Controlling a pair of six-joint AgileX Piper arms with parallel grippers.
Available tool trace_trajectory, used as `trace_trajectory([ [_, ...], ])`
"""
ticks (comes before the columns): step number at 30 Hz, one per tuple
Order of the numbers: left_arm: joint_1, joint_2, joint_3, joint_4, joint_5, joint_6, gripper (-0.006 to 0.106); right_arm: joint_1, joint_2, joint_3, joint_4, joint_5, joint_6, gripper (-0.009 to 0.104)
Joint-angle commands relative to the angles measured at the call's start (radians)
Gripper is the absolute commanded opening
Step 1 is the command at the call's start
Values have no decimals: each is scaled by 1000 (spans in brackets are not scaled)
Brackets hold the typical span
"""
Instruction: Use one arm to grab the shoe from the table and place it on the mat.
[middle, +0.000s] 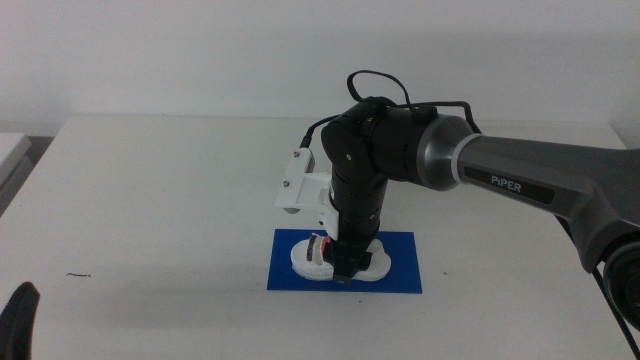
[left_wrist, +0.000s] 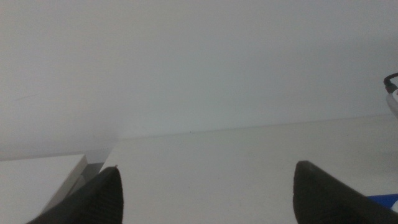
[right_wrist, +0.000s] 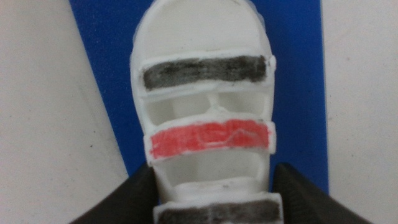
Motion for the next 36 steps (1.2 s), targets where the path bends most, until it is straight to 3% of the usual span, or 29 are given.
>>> trace_trajectory([
  [1,3,5,0,-2,-6,-2,94,-7,0,-6,-13,-7,-1,41],
  [5,3,5,0,-2,-6,-2,94,-9,-5,-6,-13,-13,4,90],
  [6,3,5,0,-2,-6,-2,94,-9,-14,-5,-13,-13,6,93],
  [9,3,5,0,-2,-6,-2,94,-16,-112,50,-13,-42,79,92],
  [12,3,5,0,-2,-6,-2,94,-44,-332,220,-13,-176,275,92],
  [16,3,5,0,-2,-6,-2,94,-124,-714,625,-12,-503,507,92],
  [20,3,5,0,-2,-6,-2,94,-236,-1102,1020,-10,-766,583,91],
  [28,3,5,0,-2,-6,-2,94,-477,-1637,1402,85,-821,583,91],
  [33,3,5,0,-2,-6,-2,94,-631,-1812,1499,85,-823,583,91],
  [36,3,5,0,-2,-6,-2,94,-663,-1878,1524,96,-825,583,91],
])
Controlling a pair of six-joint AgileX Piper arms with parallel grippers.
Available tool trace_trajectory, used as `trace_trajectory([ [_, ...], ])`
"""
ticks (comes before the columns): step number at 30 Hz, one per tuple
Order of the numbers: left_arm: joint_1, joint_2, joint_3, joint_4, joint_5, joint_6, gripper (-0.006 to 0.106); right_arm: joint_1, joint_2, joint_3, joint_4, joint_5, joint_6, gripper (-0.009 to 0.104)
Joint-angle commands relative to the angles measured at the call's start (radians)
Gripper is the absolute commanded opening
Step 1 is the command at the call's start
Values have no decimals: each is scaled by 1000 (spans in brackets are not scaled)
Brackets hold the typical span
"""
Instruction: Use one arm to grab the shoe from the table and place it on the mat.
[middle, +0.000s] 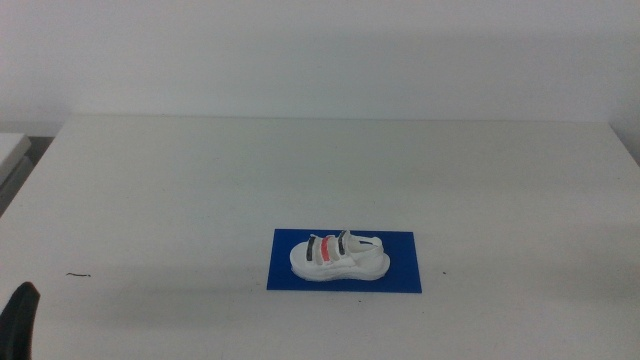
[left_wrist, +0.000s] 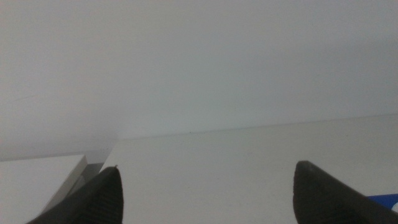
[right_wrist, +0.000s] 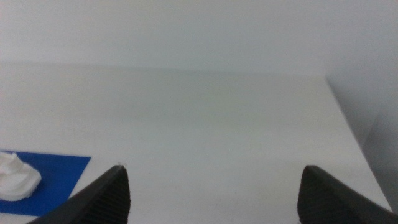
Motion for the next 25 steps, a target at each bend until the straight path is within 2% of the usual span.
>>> trace_trajectory([
  [1,3,5,0,-2,-6,-2,94,-16,-46,23,12,-16,-1,91],
  [11,3,5,0,-2,-6,-2,94,-14,-212,220,0,-12,-1,91],
  [18,3,5,0,-2,-6,-2,94,-14,-329,220,0,38,-1,91],
  [25,3,5,0,-2,-6,-2,94,-14,-329,220,0,36,-1,91],
])
